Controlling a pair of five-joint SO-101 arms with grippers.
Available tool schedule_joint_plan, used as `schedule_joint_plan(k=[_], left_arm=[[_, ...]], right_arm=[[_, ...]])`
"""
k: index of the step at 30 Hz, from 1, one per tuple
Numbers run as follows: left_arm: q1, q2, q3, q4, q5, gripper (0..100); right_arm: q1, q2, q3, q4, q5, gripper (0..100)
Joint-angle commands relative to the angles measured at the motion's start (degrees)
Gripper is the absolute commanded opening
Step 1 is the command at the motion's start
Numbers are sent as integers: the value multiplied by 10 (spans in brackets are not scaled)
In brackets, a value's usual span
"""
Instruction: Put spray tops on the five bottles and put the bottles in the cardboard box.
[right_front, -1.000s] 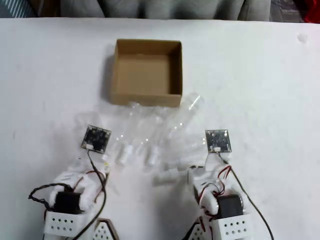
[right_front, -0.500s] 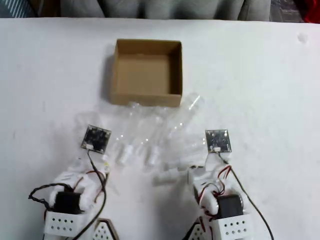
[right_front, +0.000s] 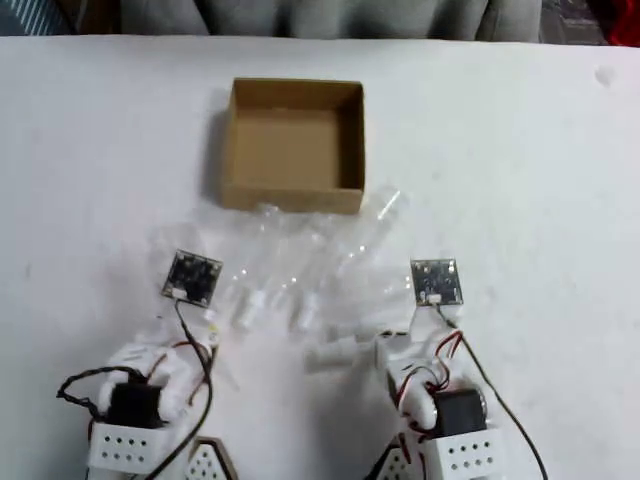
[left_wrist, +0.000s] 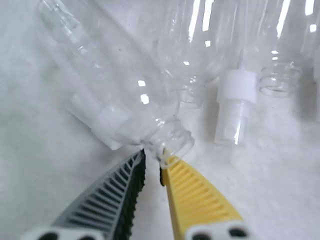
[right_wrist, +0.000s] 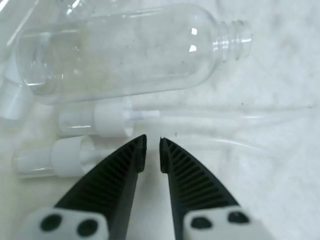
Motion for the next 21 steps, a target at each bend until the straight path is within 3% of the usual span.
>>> schedule_joint_plan(k=[1, 10, 21], left_arm=[[-2, -15, -4, -2, -4, 60], [-7, -15, -4, -73, -4, 61], [-35, -15, -4, -213, -5, 61]], right_arm=[[2, -3, 5, 5, 8, 15], [14, -4, 5, -53, 8, 15], [109, -4, 5, -80, 8, 15]])
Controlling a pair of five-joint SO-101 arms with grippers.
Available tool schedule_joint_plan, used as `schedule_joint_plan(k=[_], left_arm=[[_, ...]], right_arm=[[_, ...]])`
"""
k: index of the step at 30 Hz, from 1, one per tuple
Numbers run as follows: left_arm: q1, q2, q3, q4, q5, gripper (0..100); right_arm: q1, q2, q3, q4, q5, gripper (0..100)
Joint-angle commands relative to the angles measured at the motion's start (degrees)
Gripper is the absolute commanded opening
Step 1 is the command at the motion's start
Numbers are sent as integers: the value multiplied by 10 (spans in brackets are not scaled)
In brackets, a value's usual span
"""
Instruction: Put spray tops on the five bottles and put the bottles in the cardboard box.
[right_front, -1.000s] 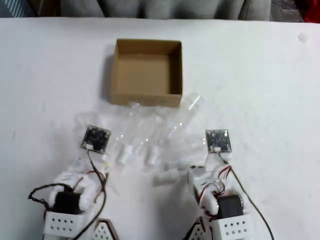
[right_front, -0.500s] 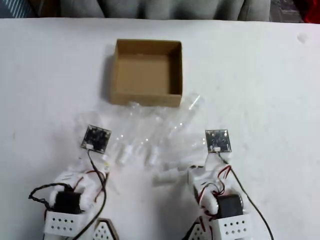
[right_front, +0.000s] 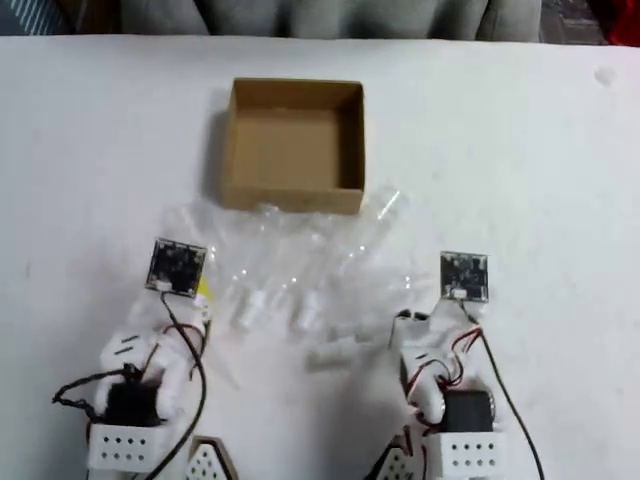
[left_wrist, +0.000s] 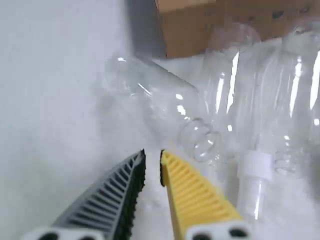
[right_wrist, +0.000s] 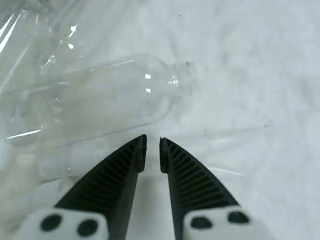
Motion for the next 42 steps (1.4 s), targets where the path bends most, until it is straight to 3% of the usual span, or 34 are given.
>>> schedule_joint_plan(k=[1, 5, 9, 16, 24, 35, 42], left_arm=[[-8, -15, -4, -55, -4, 61], [-16, -15, -24, -49, -6, 61], [-81, -15, -50, -40, -7, 61], [-183, -14, -147, 32, -7, 61], [-187, -11, -234, 93, -7, 61], [-187, 0, -258, 126, -7, 61], [-186, 196, -365, 120, -4, 61]], right_arm=[[36, -4, 5, -13, 8, 15], [52, -4, 5, -36, 8, 15], [54, -4, 5, -36, 19, 15], [55, -3, 5, -13, 164, 15], [55, -3, 5, -11, 244, 15], [55, -3, 5, -11, 247, 15], [55, -3, 5, -11, 247, 15]])
